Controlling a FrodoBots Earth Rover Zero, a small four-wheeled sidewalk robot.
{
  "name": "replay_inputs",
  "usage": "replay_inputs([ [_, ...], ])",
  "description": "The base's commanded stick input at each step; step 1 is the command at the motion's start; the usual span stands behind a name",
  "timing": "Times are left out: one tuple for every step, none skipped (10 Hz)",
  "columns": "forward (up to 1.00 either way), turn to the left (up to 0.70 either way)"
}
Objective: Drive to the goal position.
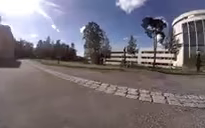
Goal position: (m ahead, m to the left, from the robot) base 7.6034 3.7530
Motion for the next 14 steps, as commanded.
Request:
replay_inputs([
  [0.0, 1.0],
  [0.0, 1.0],
  [0.0, 1.0],
  [0.0, 1.0],
  [0.0, 1.0],
  [0.0, 1.0],
  [0.0, 1.0],
  [0.0, 1.0],
  [0.0, 1.0],
  [0.0, 1.0],
  [0.0, 1.0],
  [0.0, 1.0],
  [0.0, 0.19],
  [0.0, 0.0],
])
